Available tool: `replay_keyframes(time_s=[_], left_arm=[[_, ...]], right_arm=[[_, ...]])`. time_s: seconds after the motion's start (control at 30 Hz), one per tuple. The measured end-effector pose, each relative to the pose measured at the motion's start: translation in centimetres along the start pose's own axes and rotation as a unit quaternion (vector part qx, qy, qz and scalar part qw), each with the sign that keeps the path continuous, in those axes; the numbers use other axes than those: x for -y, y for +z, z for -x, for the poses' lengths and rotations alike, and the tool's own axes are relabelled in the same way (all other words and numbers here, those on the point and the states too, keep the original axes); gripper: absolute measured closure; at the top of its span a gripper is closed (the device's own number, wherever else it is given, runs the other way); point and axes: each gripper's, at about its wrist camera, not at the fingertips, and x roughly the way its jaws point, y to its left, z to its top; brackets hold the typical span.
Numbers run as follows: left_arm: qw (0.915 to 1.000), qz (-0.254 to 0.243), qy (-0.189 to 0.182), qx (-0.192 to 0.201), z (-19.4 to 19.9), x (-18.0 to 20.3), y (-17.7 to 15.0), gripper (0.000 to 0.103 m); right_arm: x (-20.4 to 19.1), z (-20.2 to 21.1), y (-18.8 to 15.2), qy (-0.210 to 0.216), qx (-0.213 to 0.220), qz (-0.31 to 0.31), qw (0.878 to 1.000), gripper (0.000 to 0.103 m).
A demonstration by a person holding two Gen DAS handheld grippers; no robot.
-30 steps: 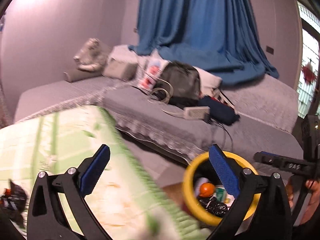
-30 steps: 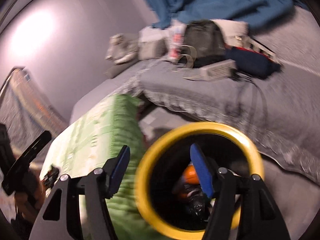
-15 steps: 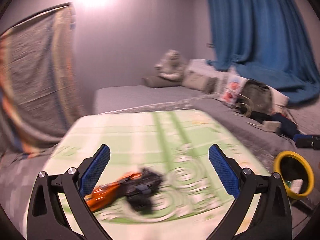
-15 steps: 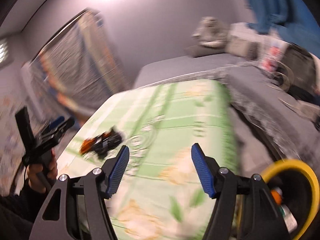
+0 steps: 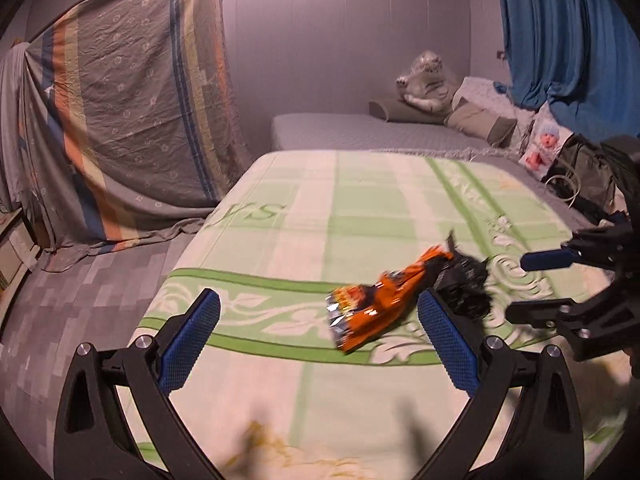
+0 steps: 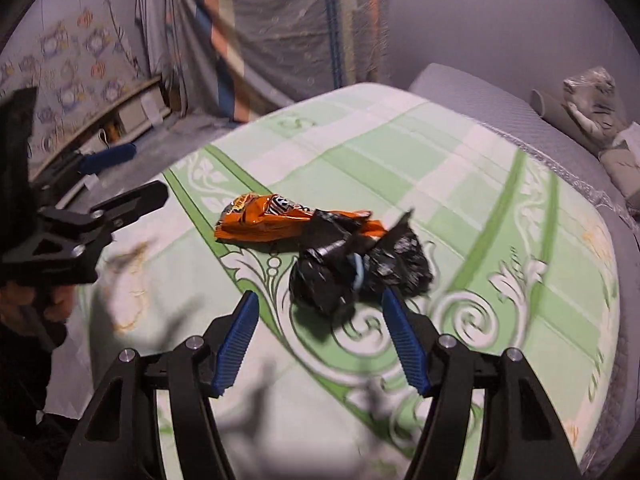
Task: Collect trash
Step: 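Grasp the black plastic bags with the right tool while the left tool grasps the orange wrapper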
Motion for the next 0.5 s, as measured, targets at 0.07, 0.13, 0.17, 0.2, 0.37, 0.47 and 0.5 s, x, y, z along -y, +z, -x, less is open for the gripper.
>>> replay_keyframes(time_s=[0.07,0.13,0.17,0.2,0.37,0.47,0.5], left_arm=[[0.9999,-0.008,-0.001,-0.008,-0.8,-0.6,-0.3,0.008],[0.9997,-0.023,-0.005,-0.010,-1.2,-0.7,-0.4,0.008],[0.9992,-0.038,-0.010,-0.009,-1.4,-0.6,-0.4,0.008],[0.9987,-0.048,-0.012,-0.008,-1.7,-0.4,-0.4,0.008],[0.9950,-0.080,-0.060,-0.005,-3.3,0.8,0.0,0.008],[0.9913,-0.104,-0.079,-0.009,-4.6,1.8,0.4,0.008],[0.9898,-0.116,-0.081,-0.011,-5.1,2.3,0.5,0.008]], right_arm=[[-0.4,-2.7,0.9,-0.006,-0.022,0.006,1.000,0.044],[-0.4,-4.6,1.3,-0.010,-0.040,0.007,0.999,0.051],[-0.3,-5.3,1.4,-0.009,-0.049,0.004,0.999,0.057],[0.0,-6.0,1.4,-0.010,-0.057,-0.002,0.998,0.059],[1.6,-4.6,0.5,0.001,-0.039,-0.038,0.999,0.082],[3.4,-2.3,-0.6,0.032,-0.019,-0.079,0.996,0.085],[3.8,-1.7,-0.9,0.044,-0.016,-0.091,0.995,0.085]])
